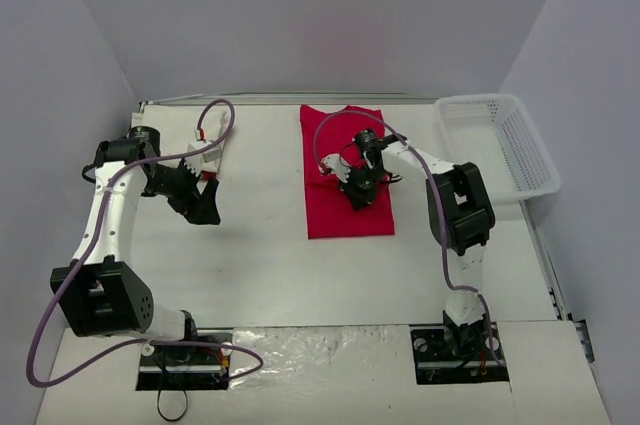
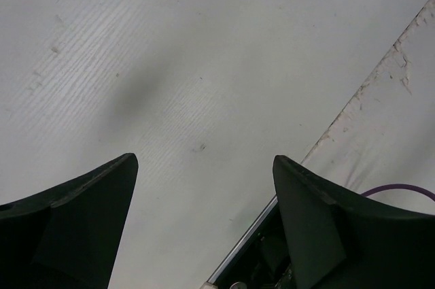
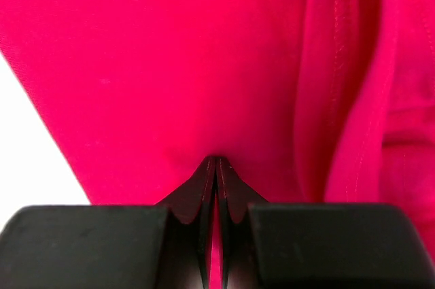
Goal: Fold and stack the t-shirts
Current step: Fold the folded rectangular tshirt in 1/3 of the way, then grab one side of the 2/3 rectangular tshirt with both arms
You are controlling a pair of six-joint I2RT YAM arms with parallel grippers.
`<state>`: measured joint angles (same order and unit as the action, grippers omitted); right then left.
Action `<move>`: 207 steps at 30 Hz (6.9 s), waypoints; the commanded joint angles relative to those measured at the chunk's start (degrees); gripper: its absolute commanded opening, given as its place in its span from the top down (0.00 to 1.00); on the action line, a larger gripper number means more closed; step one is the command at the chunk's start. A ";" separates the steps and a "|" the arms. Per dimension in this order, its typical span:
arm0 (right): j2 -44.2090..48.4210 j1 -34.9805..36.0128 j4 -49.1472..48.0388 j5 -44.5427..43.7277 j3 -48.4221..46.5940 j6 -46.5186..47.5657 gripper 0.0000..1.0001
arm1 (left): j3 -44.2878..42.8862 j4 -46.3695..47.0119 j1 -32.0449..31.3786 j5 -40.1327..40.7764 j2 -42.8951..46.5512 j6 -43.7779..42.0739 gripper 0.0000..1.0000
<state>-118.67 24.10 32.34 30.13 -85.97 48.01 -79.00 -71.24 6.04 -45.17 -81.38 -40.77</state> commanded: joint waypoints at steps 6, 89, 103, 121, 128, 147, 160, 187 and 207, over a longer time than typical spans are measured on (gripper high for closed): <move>-3.93 -0.54 1.85 -0.77 -7.18 -0.19 1.00 | -0.54 0.14 0.02 -2.38 2.81 -0.36 0.20; 43.35 -14.43 4.57 -17.83 21.90 -16.19 0.68 | -17.15 18.68 -50.52 30.32 -40.79 11.60 0.97; 45.99 -14.43 12.92 -4.56 20.76 -1.17 0.62 | -16.62 13.24 -45.51 10.54 -33.57 7.56 0.98; 43.53 -14.69 9.15 -7.72 23.04 -1.86 0.46 | -8.37 12.27 -48.93 12.47 -29.19 4.48 0.41; 40.90 -14.87 8.89 -7.89 24.01 -3.54 0.55 | -6.43 14.81 -49.11 8.52 -27.07 6.06 0.40; 37.20 -15.57 6.95 -6.67 25.42 -4.68 0.54 | -6.07 19.03 -50.25 15.72 -31.02 9.92 0.38; 36.58 -15.57 6.16 -6.40 26.56 -5.03 0.53 | -8.71 19.57 -51.04 21.34 -35.50 13.52 0.36; 36.93 -16.54 8.60 -5.97 27.00 -4.16 0.53 | -12.92 10.52 -46.13 7.92 -36.04 10.81 0.98; 46.78 0.75 1.24 -4.11 36.31 -1.07 0.58 | -23.13 -24.03 -38.65 -14.60 -45.09 -16.62 0.98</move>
<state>-70.61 19.79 33.17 27.18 -51.48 47.18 -102.32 -73.67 -32.71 -56.14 -127.50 -50.50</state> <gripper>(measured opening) 0.416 0.056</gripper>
